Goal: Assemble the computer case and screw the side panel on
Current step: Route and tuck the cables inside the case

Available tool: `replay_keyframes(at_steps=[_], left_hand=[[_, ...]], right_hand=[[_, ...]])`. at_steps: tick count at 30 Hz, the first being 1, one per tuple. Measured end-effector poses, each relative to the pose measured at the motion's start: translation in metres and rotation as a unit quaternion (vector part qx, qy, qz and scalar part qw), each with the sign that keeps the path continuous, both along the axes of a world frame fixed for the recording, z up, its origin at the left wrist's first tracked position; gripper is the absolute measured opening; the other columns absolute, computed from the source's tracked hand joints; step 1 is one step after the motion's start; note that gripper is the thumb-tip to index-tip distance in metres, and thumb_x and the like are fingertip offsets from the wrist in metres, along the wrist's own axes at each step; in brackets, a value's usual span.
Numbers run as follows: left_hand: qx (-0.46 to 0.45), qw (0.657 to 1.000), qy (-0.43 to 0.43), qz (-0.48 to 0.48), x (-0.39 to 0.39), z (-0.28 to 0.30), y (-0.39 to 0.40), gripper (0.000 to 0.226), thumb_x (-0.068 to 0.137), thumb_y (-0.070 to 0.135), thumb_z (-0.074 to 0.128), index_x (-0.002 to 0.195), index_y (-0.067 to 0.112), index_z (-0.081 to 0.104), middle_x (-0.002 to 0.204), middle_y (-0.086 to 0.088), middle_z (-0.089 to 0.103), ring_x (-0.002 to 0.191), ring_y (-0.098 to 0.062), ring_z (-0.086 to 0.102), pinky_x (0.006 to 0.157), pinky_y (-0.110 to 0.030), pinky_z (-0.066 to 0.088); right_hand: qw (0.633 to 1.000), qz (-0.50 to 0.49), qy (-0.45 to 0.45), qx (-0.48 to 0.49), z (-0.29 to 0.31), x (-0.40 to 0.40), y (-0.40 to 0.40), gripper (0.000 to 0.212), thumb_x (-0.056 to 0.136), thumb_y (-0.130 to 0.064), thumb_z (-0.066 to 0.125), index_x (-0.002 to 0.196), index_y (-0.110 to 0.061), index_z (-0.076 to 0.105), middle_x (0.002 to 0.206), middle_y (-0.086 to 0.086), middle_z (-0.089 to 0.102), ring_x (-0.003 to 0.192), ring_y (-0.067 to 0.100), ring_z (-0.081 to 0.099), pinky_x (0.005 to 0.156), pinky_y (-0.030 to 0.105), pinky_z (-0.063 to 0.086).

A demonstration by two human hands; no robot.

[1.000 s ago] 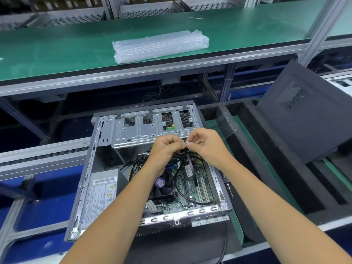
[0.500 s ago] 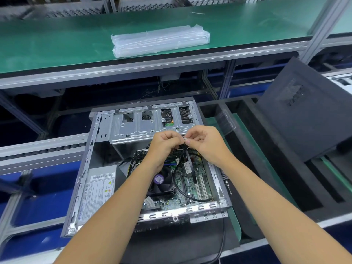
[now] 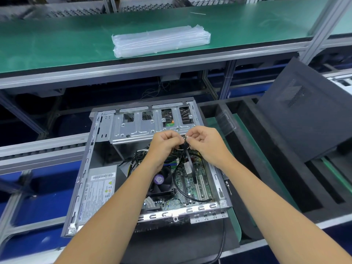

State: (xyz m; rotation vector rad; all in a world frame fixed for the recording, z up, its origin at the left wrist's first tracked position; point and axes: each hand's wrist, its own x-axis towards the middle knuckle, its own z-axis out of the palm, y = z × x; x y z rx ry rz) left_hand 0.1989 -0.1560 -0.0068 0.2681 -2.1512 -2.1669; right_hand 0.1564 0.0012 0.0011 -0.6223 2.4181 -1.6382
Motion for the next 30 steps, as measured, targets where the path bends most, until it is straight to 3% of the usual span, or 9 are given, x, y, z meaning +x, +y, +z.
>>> replay_keyframes(at_steps=[6,16,19,21,23,27,30], left_hand=[[0.001,1.000,0.000,-0.004,0.0005,0.0005,0.0009,0.022,0.078,-0.003,0.064,0.064,0.013,0.068,0.057,0.006,0.062,0.053,-0.004,0.052,0.053,-0.013,0.042],[-0.004,1.000,-0.007,-0.014,0.0012,0.0019,0.0004,0.020,0.078,-0.001,0.063,0.065,0.013,0.068,0.059,0.005,0.062,0.056,-0.005,0.051,0.055,-0.013,0.043],[-0.003,1.000,-0.007,-0.013,0.0013,0.0026,0.0002,0.024,0.078,-0.001,0.063,0.063,0.016,0.068,0.058,0.006,0.061,0.055,-0.005,0.051,0.054,-0.013,0.042],[-0.003,1.000,-0.011,-0.007,0.0009,0.0024,-0.0001,0.024,0.079,0.000,0.062,0.062,0.016,0.068,0.057,0.005,0.060,0.054,-0.006,0.050,0.053,-0.014,0.041],[-0.005,1.000,-0.018,0.003,0.0005,0.0031,-0.0007,0.023,0.079,0.003,0.062,0.061,0.018,0.067,0.056,0.003,0.057,0.053,-0.008,0.048,0.050,-0.015,0.038],[0.027,0.998,-0.030,0.045,0.0001,0.0051,-0.0041,0.020,0.083,0.006,0.059,0.067,0.017,0.063,0.058,0.000,0.061,0.050,-0.009,0.049,0.045,-0.016,0.038],[-0.084,0.994,-0.025,0.068,0.0017,0.0014,-0.0041,0.016,0.087,0.005,0.056,0.073,0.011,0.060,0.059,-0.001,0.066,0.048,-0.009,0.057,0.046,-0.019,0.045]], right_hand=[[1.000,0.007,-0.002,0.003,-0.0002,0.0016,0.0003,0.017,0.091,-0.009,0.068,0.087,-0.025,0.068,0.080,0.004,0.070,0.063,0.008,0.063,0.072,0.033,0.057],[1.000,0.009,0.013,0.005,0.0020,0.0032,0.0012,0.013,0.090,-0.004,0.069,0.089,-0.018,0.071,0.079,-0.008,0.068,0.063,0.006,0.062,0.073,0.038,0.058],[1.000,0.007,0.017,0.014,0.0022,0.0040,0.0010,0.012,0.089,-0.006,0.069,0.089,-0.018,0.070,0.081,-0.002,0.069,0.065,0.013,0.062,0.073,0.039,0.057],[1.000,-0.005,0.014,0.014,0.0023,0.0043,0.0009,0.012,0.090,-0.008,0.069,0.089,-0.019,0.069,0.080,0.005,0.069,0.067,0.026,0.063,0.072,0.041,0.056],[1.000,-0.018,0.009,0.001,0.0025,0.0043,0.0008,0.017,0.091,-0.007,0.067,0.090,-0.024,0.067,0.080,0.001,0.066,0.071,0.030,0.063,0.073,0.040,0.056],[0.998,-0.046,-0.006,-0.030,0.0027,0.0037,0.0025,0.024,0.093,0.001,0.061,0.105,-0.018,0.070,0.080,-0.003,0.066,0.067,0.007,0.063,0.069,0.022,0.055],[0.998,-0.057,0.011,0.018,0.0027,0.0046,-0.0003,0.020,0.093,-0.001,0.061,0.092,-0.017,0.072,0.080,0.003,0.071,0.068,0.010,0.066,0.070,0.023,0.056]])
